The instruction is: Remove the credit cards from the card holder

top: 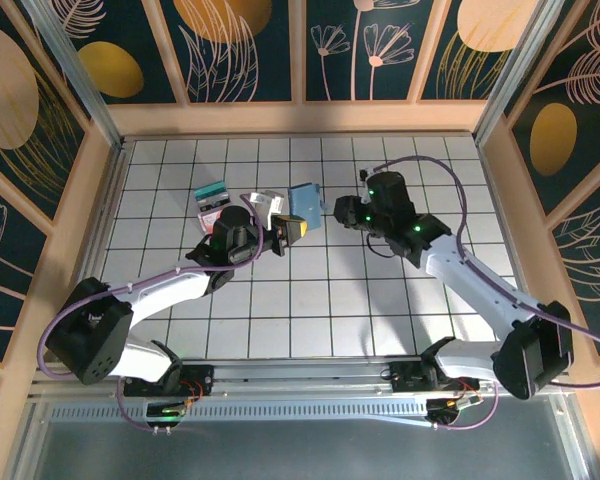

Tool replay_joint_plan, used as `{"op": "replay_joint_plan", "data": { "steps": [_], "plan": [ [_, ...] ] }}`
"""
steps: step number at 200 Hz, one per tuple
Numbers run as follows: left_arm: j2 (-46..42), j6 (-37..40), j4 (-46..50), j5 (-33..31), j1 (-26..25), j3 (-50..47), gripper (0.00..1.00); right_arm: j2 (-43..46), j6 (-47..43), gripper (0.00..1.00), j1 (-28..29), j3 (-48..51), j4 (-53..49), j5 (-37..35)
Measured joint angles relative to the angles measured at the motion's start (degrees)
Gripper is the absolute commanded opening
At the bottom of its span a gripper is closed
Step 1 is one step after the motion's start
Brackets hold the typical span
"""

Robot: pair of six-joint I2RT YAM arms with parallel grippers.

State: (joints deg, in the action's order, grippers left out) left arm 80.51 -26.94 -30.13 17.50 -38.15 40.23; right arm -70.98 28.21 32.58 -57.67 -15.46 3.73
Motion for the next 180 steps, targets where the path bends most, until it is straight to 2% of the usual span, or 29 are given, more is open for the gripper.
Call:
{"op": "replay_joint_plan", "data": {
  "steps": [40, 59, 88, 141, 180],
  "plan": [
    [-0.44, 1.05, 0.96, 0.02, 0.00, 0.52, 0.00, 4.90, -2.21, 0.66, -2.10, 5.64, 7.10, 7.13],
    [-0.74, 1.33, 1.03, 0.24, 0.00, 0.90, 0.00, 6.05, -3.26, 0.72, -2.60, 6.99, 10.58, 10.08],
    [-0.76, 1.51, 1.05, 1.38, 0.00, 1.14, 0.00, 5.75, -5.05, 0.75, -2.60, 7.06, 13.92, 13.53],
    [-0.81, 1.84, 1.01, 3.08, 0.00, 1.40, 0.00, 0.98, -6.78, 0.74, -2.60, 7.06, 15.63, 16.94],
    [-1.70, 1.92, 0.61, 4.39, 0.00, 1.53, 0.00, 0.85, -7.52, 0.51, -3.89, 7.37, 15.85, 17.35]
  ]
}}
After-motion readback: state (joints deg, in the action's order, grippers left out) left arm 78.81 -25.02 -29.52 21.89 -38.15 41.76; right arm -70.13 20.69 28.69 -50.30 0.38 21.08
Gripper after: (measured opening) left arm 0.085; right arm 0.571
